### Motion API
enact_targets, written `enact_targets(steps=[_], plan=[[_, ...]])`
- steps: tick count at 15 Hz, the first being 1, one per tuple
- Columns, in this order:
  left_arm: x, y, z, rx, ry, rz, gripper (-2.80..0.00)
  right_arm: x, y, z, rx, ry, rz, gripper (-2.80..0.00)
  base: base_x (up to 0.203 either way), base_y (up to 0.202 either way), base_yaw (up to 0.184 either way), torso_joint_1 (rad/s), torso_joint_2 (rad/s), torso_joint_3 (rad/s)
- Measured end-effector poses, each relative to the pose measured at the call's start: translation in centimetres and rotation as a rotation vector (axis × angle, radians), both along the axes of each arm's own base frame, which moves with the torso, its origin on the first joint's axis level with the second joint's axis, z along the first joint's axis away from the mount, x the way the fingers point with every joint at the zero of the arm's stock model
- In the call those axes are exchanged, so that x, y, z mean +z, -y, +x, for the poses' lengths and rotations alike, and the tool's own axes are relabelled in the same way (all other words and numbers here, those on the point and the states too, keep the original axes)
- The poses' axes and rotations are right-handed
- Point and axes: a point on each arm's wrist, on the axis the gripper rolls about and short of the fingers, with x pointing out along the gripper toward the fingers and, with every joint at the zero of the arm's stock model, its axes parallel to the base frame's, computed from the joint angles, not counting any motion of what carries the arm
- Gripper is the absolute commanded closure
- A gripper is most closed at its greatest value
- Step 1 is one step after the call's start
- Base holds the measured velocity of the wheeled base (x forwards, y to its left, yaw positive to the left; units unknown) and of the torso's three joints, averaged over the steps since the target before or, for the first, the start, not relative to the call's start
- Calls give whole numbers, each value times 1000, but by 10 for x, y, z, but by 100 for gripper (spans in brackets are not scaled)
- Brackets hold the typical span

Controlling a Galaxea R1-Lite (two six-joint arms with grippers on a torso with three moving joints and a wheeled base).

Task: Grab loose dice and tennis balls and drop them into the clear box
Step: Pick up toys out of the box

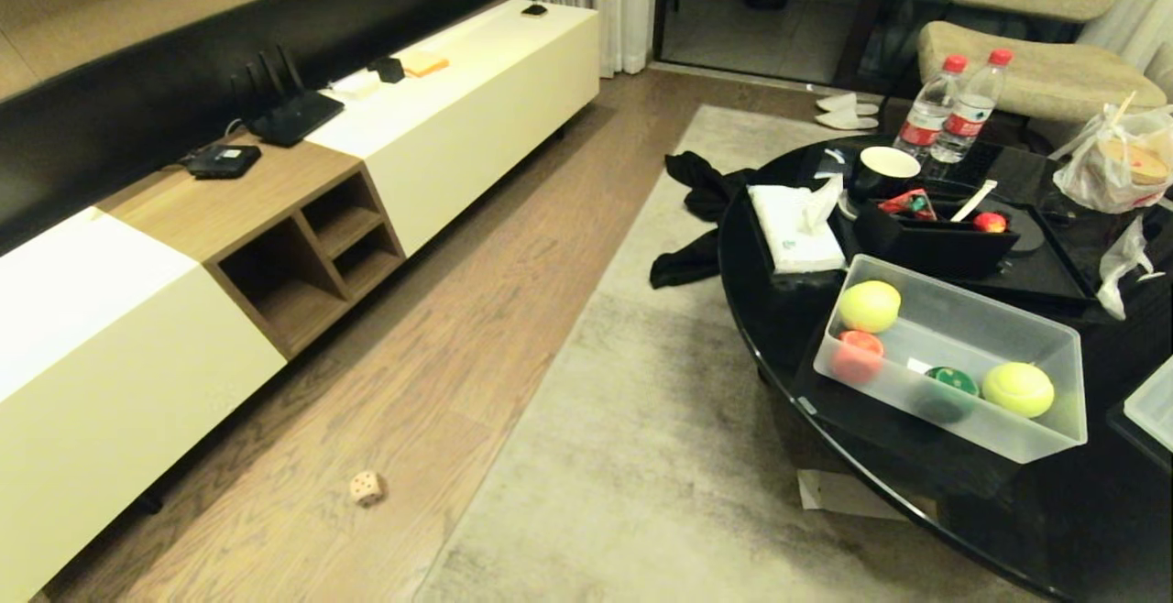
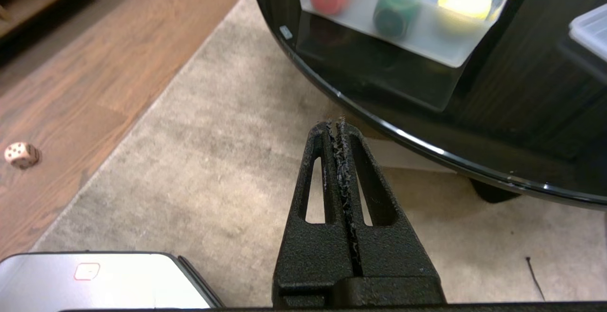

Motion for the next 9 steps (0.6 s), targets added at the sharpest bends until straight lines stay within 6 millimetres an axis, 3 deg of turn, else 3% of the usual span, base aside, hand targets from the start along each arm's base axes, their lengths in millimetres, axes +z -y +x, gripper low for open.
enact_targets(steps=[9], plan=[[0, 0, 0, 0, -1, 0, 0, 0, 0, 0, 0, 0, 0, 0, 0, 0, 0, 3, 3, -195]])
